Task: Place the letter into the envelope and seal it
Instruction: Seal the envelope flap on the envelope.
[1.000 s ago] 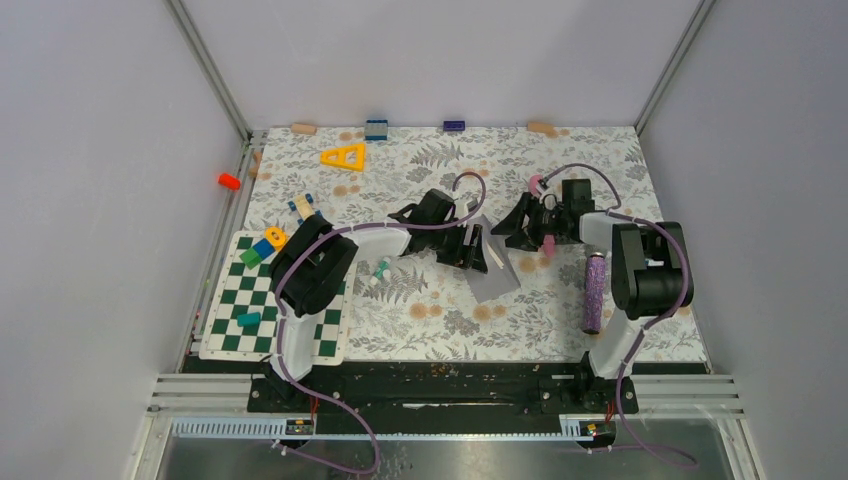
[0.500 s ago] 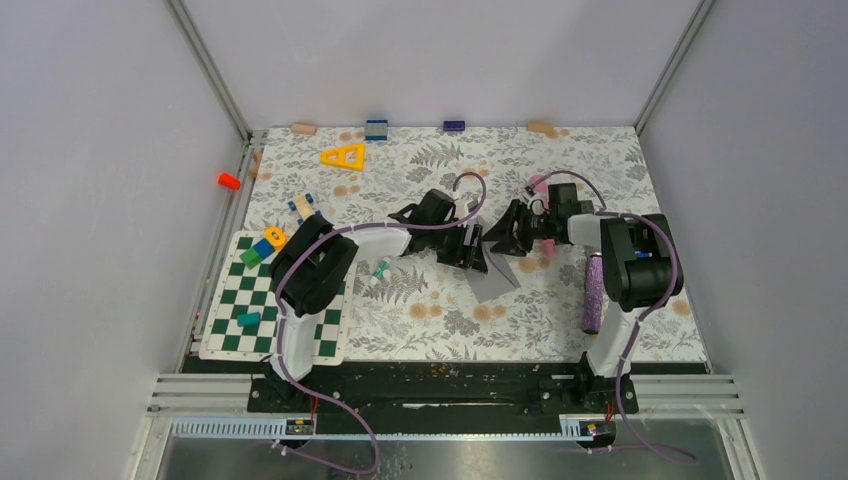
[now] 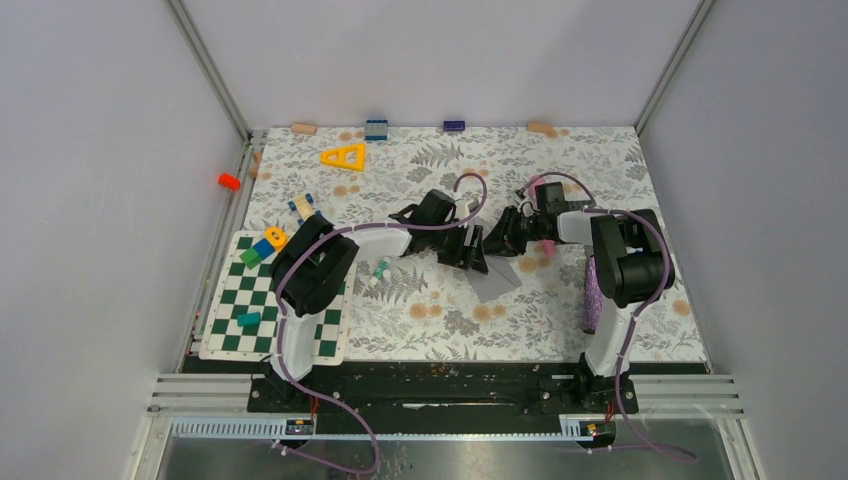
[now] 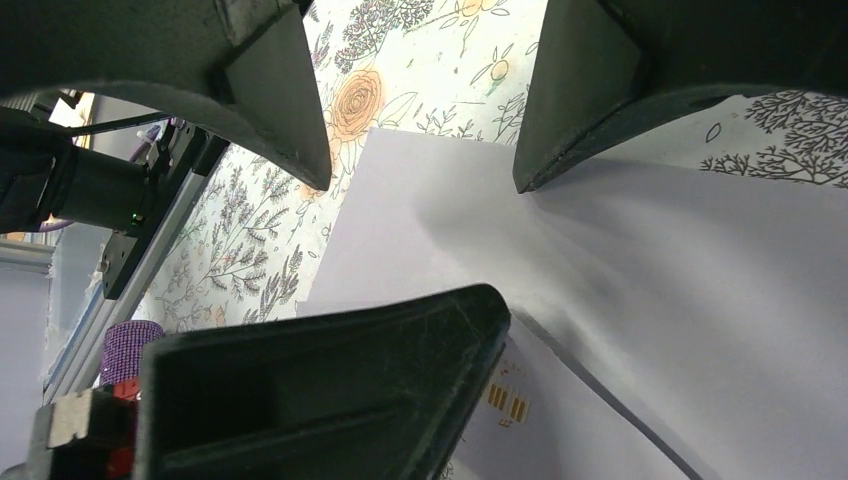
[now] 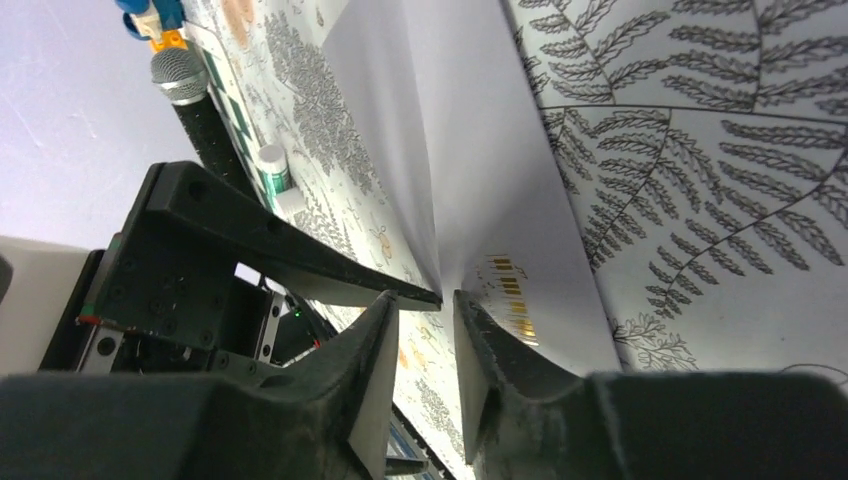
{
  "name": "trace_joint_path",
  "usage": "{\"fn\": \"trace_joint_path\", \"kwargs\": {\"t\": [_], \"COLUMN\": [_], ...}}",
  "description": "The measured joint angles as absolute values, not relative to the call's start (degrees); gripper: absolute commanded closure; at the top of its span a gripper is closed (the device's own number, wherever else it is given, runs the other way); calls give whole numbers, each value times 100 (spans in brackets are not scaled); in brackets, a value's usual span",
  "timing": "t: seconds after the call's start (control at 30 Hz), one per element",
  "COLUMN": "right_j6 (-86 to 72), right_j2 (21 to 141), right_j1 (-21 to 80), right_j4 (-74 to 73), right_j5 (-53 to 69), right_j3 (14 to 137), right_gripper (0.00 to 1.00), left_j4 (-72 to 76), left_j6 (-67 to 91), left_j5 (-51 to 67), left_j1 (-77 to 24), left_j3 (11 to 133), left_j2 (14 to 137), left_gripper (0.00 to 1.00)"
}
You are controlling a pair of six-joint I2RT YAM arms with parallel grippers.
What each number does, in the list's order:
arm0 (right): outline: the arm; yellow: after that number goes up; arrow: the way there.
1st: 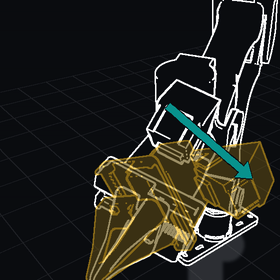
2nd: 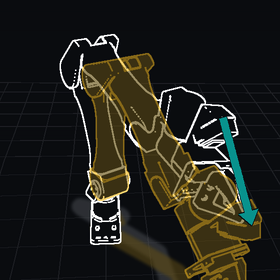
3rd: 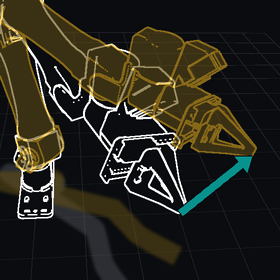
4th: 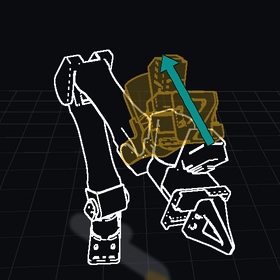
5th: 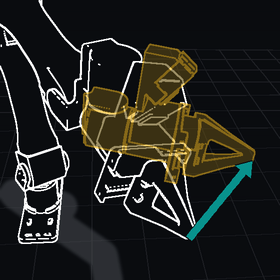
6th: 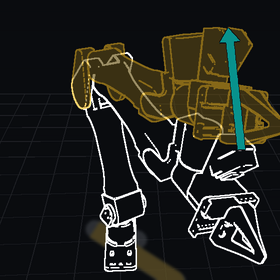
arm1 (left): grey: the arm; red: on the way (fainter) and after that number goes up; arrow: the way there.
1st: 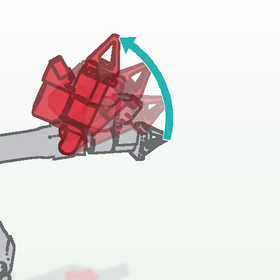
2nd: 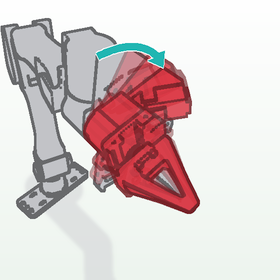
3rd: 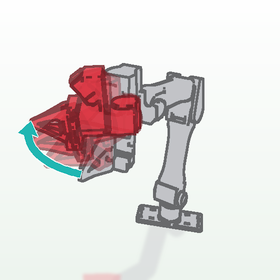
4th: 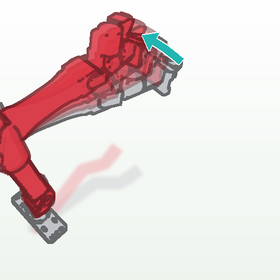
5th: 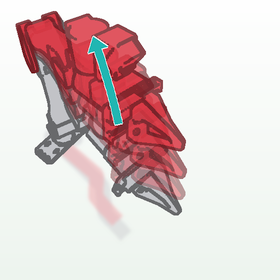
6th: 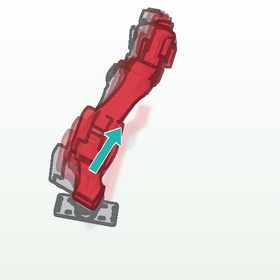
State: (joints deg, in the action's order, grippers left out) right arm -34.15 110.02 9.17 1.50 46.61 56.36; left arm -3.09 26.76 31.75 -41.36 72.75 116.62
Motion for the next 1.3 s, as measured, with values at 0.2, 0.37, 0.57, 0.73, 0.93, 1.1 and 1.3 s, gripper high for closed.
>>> {"fn": "trace_joint_path", "kwargs": {"t": [0.2, 0.37, 0.57, 0.73, 0.93, 1.1, 1.3], "right_j6": [-3299, -3179, -3022, -2930, -2829, -2827, -2891], "right_j2": [11181, 11301, 11303, 11365, 11369, 11343, 11380], "right_j1": [1044, 1155, 1258, 1404, 1671, 1673, 1634], "right_j4": [-281, -701, -1063, -1391, -1605, -1546, -1398], "right_j5": [4250, 3881, 3559, 3251, 2856, 2871, 3736], "right_j3": [5940, 6173, 6377, 6667, 6862, 6799, 6746], "right_gripper": [100, 100, 100, 100, 100, 100, 100], "left_j4": [-311, -311, -316, -325, -327, -329, -336], "left_j6": [2676, 2674, 2633, 2587, 2550, 2552, 2556], "left_j5": [3194, 3201, 3205, 3203, 3212, 3301, 3426], "left_j1": [-4158, -4163, -4163, -4167, -4169, -4099, -4023], "left_j3": [7273, 7273, 7273, 7273, 7273, 7273, 7247], "left_j2": [11666, 11666, 11666, 11666, 11664, 11664, 11664], "left_gripper": [30, 31, 31, 32, 31, 31, 31]}}
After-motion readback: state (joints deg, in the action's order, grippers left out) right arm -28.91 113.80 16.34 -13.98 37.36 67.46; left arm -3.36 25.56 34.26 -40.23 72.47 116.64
